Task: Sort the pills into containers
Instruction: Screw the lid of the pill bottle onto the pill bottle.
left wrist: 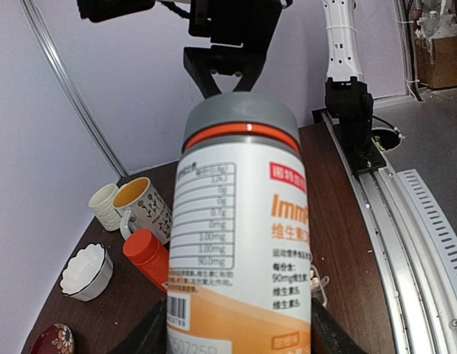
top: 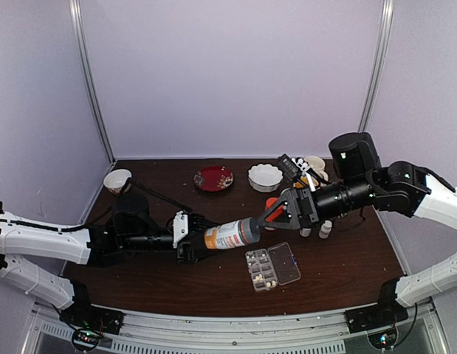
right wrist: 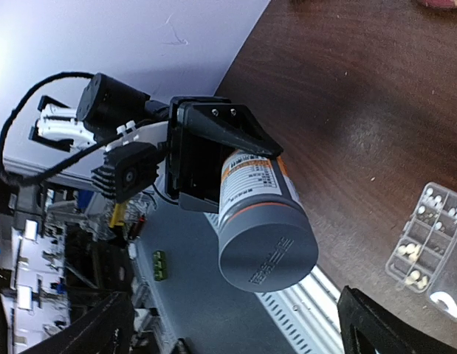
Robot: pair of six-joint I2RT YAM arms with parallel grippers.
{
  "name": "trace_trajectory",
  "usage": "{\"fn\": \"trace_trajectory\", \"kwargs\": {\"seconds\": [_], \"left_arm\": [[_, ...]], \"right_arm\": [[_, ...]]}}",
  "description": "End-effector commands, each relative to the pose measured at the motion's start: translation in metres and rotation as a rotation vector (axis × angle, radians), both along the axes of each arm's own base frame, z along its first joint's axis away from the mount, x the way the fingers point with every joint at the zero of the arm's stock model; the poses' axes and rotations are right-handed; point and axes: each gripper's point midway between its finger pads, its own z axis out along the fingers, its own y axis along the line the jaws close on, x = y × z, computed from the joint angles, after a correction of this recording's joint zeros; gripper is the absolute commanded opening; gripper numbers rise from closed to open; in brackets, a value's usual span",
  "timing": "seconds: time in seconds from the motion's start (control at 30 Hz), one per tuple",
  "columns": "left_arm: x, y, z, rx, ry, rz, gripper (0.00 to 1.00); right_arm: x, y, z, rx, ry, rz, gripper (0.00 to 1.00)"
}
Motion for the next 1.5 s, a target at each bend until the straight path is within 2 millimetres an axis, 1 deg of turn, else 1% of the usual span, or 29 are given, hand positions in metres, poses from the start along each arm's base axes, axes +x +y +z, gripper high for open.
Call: {"fn": "trace_trajectory", "kwargs": {"seconds": [0.0,0.07,0.17,0.2,0.23,0.3,0.33,0.43,0.53,0.6,0.73,0.87,1.03,1.13,1.33,1.4,1.47], "left_arm": [[-0.003,-0.002,0.037,-0.118,-0.001,-0.024,0.00],[-0.006,-0.004,0.040,-0.132,0.017,-0.043,0.00],[-0.009,-0.007,0.044,-0.143,0.053,-0.070,0.00],[-0.010,-0.009,0.044,-0.145,0.068,-0.079,0.00],[-0.011,-0.010,0.045,-0.148,0.084,-0.090,0.00],[-0.015,-0.011,0.049,-0.165,0.105,-0.112,0.00],[-0.017,-0.012,0.050,-0.171,0.116,-0.123,0.00],[-0.022,-0.014,0.053,-0.175,0.150,-0.162,0.00],[-0.028,-0.017,0.054,-0.168,0.191,-0.203,0.00],[-0.030,-0.019,0.055,-0.164,0.208,-0.216,0.00],[-0.029,-0.019,0.054,-0.165,0.211,-0.214,0.00],[-0.029,-0.020,0.052,-0.157,0.217,-0.215,0.00],[-0.029,-0.020,0.049,-0.149,0.223,-0.216,0.00],[-0.029,-0.020,0.047,-0.143,0.227,-0.215,0.00],[-0.030,-0.020,0.046,-0.141,0.229,-0.217,0.00],[-0.030,-0.020,0.045,-0.139,0.230,-0.216,0.00],[-0.030,-0.020,0.045,-0.138,0.231,-0.216,0.00]], "right_arm": [[0.001,-0.016,0.008,-0.047,-0.509,0.203,1.00],[-0.002,-0.019,0.015,-0.037,-0.738,0.306,1.00],[-0.002,-0.022,0.027,-0.036,-1.095,0.420,1.00],[-0.004,-0.021,0.028,-0.031,-1.183,0.457,1.00],[-0.006,-0.020,0.028,-0.027,-1.277,0.505,1.00],[-0.010,-0.017,0.021,-0.036,-1.432,0.607,1.00],[-0.015,-0.016,0.015,-0.047,-1.512,0.689,1.00],[-0.020,-0.017,-0.003,-0.126,-1.652,0.876,1.00],[-0.021,-0.014,-0.002,-0.154,-1.766,0.940,1.00],[-0.018,-0.010,0.001,-0.177,-1.835,0.931,1.00],[-0.010,-0.005,0.002,-0.254,-1.933,0.913,1.00],[-0.007,0.000,0.005,-0.253,-1.951,0.887,0.99],[-0.008,0.006,0.006,-0.240,-1.942,0.896,0.87],[-0.010,0.009,0.006,-0.225,-1.932,0.910,0.87],[-0.010,0.016,0.002,-0.227,-1.926,0.928,0.76],[-0.010,0.018,0.005,-0.216,-1.918,0.910,0.72],[-0.010,0.020,0.007,-0.210,-1.909,0.895,0.71]]}}
